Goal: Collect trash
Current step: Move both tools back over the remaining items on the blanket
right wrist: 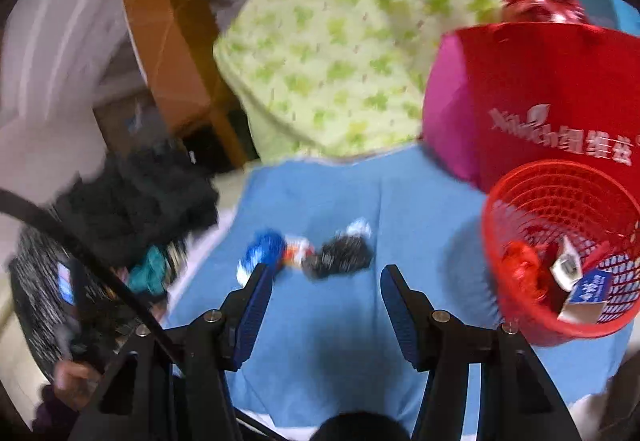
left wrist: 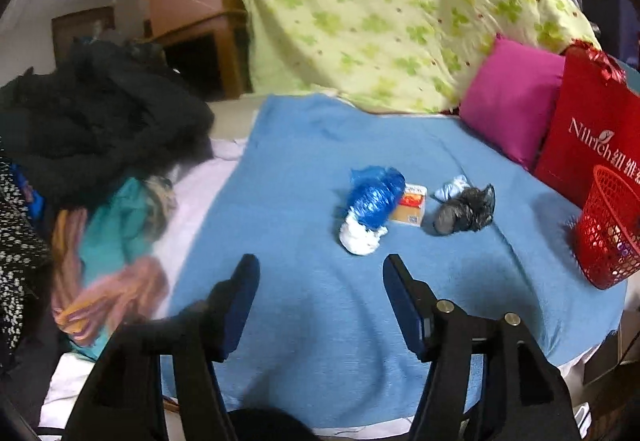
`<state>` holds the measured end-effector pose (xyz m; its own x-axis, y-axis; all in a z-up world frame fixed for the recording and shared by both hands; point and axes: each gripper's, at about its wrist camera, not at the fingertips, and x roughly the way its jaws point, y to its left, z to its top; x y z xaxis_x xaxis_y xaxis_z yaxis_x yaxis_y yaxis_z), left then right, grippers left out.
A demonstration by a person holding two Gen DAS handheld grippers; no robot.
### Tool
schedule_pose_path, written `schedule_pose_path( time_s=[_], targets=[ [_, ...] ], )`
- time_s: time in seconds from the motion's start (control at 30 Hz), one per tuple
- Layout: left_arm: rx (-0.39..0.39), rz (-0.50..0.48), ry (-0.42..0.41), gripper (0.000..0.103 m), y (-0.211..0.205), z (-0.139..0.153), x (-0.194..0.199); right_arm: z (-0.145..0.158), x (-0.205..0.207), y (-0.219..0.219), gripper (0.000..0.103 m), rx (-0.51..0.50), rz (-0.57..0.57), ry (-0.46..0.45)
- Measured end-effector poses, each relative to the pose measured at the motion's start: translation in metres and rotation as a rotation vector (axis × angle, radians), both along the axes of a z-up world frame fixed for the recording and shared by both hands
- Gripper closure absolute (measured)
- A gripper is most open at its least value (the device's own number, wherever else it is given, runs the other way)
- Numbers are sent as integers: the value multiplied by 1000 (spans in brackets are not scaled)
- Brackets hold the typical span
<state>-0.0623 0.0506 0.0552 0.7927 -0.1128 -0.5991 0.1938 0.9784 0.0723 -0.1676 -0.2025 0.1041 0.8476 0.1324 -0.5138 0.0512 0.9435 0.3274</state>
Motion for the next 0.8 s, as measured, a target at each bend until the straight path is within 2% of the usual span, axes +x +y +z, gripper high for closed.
schedule_pose_path(
  time_s=[0.17,0.3,0.6,0.8],
  targets=[
    [55,36,-45,37,2,11,-13,6,14,59,43,-155,36,70],
    [72,43,-55,35,10,19,-16,12,12,84,40,-250,57,64],
    [132,30,-82,33,3,25,-30,19,13,99,39,-271,64,77],
    [158,-34,-61,32,-18,17,-32,16,11,88,39,-295,-10,88]
  ],
)
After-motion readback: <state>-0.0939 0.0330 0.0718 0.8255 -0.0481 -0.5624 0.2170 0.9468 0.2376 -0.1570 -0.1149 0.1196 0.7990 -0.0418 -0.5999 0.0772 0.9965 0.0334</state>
